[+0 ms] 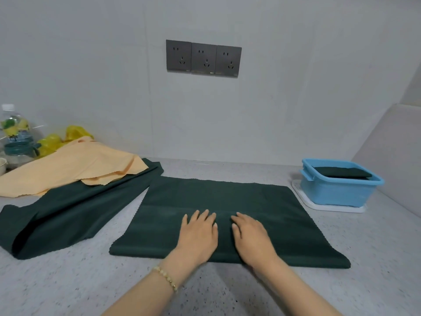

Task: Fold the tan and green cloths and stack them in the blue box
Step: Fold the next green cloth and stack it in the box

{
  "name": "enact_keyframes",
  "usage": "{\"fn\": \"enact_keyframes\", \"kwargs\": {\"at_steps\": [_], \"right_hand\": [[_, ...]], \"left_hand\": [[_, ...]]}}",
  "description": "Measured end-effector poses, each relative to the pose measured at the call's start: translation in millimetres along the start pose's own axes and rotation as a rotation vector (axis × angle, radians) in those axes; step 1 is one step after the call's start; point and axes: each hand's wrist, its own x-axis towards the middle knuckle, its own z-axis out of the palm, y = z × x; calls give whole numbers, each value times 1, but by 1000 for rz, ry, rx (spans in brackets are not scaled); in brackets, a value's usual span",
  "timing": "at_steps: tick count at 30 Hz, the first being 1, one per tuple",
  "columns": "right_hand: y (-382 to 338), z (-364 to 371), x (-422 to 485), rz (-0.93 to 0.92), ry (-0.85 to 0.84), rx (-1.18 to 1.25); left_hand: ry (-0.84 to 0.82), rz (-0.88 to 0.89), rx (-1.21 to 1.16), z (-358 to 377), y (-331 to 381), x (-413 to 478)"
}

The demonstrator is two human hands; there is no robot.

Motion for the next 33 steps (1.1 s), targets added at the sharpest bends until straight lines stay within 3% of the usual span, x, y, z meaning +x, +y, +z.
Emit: {"fn": "enact_keyframes", "kwargs": {"at_steps": [5, 12, 26, 30, 33], "right_hand": [[-7, 17, -5, 7, -146, -54], [9, 23, -6, 17, -168, -99], [146, -34, -33, 283, -129, -178], [137, -43, -27, 331, -215, -195], [95, -38, -13, 229, -173, -66]], "left_hand": [[-80, -66, 44, 18, -3, -8], [-79, -81, 54, 21, -5, -7], [-77, -75, 57, 26, -8, -6], [-96, -70, 60, 23, -6, -8], [-106, -66, 66, 21, -5, -7]]}}
